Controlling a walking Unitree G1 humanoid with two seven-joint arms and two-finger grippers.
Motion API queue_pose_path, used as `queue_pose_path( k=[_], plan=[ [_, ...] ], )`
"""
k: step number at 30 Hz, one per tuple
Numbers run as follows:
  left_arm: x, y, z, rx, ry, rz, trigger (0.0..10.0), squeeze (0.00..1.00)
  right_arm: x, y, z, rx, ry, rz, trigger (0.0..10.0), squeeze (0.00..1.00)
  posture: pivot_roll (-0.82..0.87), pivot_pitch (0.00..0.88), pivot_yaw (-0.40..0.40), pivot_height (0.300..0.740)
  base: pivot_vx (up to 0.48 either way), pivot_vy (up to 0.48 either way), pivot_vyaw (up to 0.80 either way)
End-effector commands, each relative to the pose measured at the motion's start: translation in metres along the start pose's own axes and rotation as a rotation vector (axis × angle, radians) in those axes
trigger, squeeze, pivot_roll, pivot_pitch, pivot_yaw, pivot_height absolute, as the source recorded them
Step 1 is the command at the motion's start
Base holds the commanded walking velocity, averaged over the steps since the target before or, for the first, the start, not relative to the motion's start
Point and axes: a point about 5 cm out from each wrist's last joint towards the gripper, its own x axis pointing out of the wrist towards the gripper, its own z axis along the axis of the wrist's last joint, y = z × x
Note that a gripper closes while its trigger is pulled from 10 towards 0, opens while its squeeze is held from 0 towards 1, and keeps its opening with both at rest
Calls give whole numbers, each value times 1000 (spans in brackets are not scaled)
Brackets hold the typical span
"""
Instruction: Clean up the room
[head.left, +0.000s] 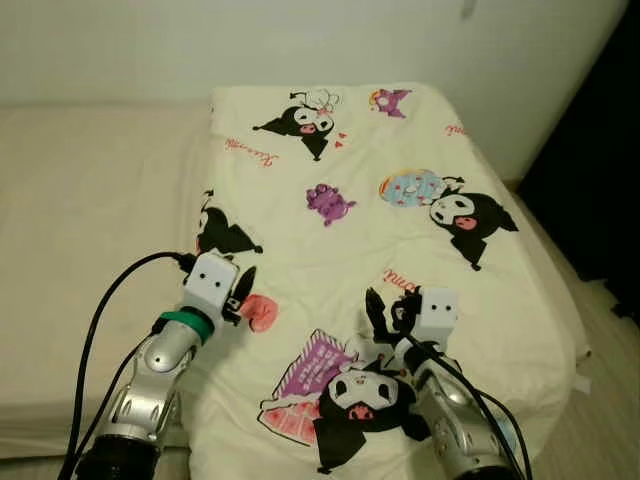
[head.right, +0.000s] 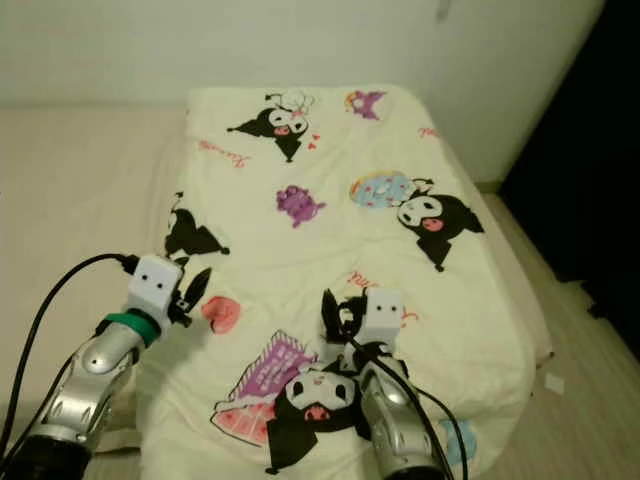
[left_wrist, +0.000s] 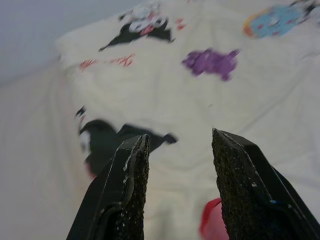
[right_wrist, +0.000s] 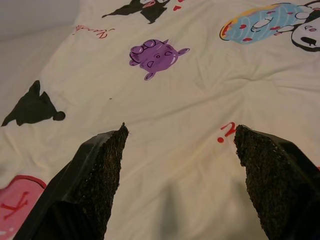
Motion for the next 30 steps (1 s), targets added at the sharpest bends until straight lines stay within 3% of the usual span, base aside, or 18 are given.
queue_pose_path(
  k=[1,11,15,24,30],
  plan=[
    [-5,5,-10,21,33,26,10000,0,0,1,-7,9,27,-11,10000,0,47,0,44,661,0,0,0],
    [-4,6,-12,20,51,32,10000,0,4,-1,-10,39,36,-24,10000,0,77,0,27,691,0,0,0],
    [-7,2,-20,-43,68,20,10000,0,4,5,-16,58,51,-30,10000,0,62,0,36,711,0,0,0],
    [-5,4,-26,-76,100,58,10000,0,-2,-4,-29,77,98,-77,10000,0,71,0,41,740,0,0,0],
    [-1,-4,-22,-85,83,24,10000,0,-3,-7,-35,75,131,-108,10000,0,71,0,49,740,0,0,0]
  ],
)
